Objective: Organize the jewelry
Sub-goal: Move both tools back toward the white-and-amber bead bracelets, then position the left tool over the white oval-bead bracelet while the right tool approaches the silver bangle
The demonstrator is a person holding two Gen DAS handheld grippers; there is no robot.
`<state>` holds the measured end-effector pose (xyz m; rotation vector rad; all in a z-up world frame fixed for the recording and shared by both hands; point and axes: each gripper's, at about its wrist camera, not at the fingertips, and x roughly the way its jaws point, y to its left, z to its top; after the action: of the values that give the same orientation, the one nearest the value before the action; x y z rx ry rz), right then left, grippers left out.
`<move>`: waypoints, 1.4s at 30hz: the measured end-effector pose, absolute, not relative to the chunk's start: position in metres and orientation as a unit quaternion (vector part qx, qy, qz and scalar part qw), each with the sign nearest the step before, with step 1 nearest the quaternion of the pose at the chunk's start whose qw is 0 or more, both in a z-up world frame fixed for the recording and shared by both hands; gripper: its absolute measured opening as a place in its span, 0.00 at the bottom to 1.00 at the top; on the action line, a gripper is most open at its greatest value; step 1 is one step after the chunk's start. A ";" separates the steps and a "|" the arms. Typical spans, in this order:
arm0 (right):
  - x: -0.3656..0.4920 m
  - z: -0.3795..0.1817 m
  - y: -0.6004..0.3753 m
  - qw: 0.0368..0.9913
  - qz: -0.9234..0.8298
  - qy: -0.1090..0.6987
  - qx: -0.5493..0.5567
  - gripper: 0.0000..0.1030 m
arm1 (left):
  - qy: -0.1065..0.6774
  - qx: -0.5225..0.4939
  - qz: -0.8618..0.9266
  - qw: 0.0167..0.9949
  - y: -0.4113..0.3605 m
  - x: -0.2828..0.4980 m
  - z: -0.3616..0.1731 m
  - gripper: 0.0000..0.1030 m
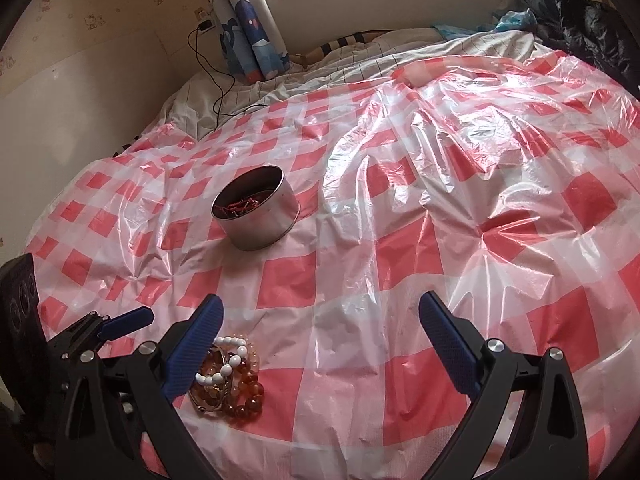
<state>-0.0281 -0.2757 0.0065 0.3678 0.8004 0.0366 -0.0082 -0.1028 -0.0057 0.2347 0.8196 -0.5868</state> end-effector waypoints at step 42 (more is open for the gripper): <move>-0.027 0.006 -0.276 0.898 0.027 0.398 0.188 0.91 | 0.466 0.068 -0.126 0.873 -0.064 0.054 -0.045 0.89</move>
<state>-0.0270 -0.2759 0.0058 0.3883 0.8233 0.0559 0.0542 -0.0640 -0.0453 0.1430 0.9739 -0.2640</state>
